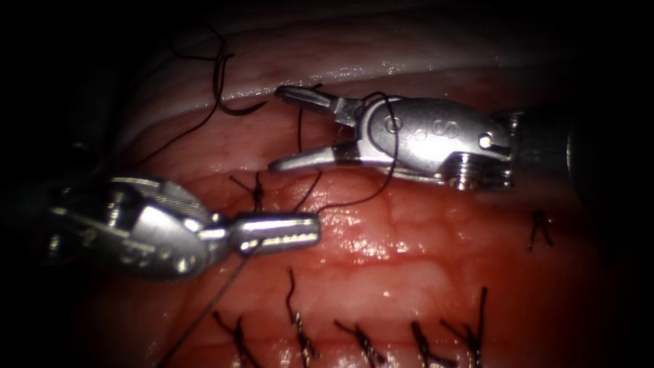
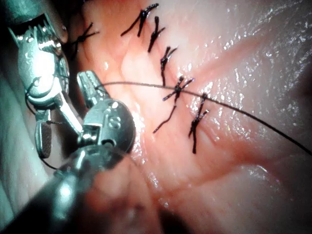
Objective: Wound Closure
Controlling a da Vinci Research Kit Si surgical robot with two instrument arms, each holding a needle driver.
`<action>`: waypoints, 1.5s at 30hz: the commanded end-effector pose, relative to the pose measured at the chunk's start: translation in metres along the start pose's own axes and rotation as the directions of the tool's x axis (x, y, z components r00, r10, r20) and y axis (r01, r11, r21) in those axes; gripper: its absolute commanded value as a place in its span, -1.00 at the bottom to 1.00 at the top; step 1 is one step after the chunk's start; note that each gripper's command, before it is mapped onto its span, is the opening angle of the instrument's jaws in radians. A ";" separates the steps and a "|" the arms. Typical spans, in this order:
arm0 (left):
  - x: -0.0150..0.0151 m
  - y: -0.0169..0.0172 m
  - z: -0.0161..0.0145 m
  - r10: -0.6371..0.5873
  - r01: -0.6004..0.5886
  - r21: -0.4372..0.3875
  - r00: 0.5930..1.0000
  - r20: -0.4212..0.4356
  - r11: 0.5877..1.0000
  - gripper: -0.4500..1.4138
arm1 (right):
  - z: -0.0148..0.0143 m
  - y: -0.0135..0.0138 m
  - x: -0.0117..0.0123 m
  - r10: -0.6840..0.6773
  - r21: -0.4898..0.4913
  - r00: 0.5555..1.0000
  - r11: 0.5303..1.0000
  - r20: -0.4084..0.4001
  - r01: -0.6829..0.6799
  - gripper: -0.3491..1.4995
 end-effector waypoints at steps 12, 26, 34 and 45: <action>-0.0015 -0.0062 0.0026 -0.020 0.020 -0.027 0.999 -0.025 0.999 -1.00 | 0.0012 -0.0035 -0.0026 -0.012 0.176 1.000 0.984 0.009 0.011 -0.07; -0.0111 -0.0060 0.0034 -0.067 0.062 -0.083 0.996 -0.051 0.995 -1.00 | 0.0007 -0.0034 -0.0027 0.167 0.287 0.970 0.951 -0.174 -0.113 -0.33; -0.0162 -0.0039 0.0012 -0.104 0.102 -0.091 0.994 -0.023 0.991 -1.00 | -0.0004 -0.0019 -0.0034 0.345 0.295 0.868 0.923 -0.358 -0.245 -0.35; -0.0168 0.0022 -0.0001 -0.132 0.132 -0.088 0.991 0.005 0.987 -1.00 | 0.0002 0.0001 -0.0061 0.413 0.130 0.782 0.907 -0.467 -0.401 -0.31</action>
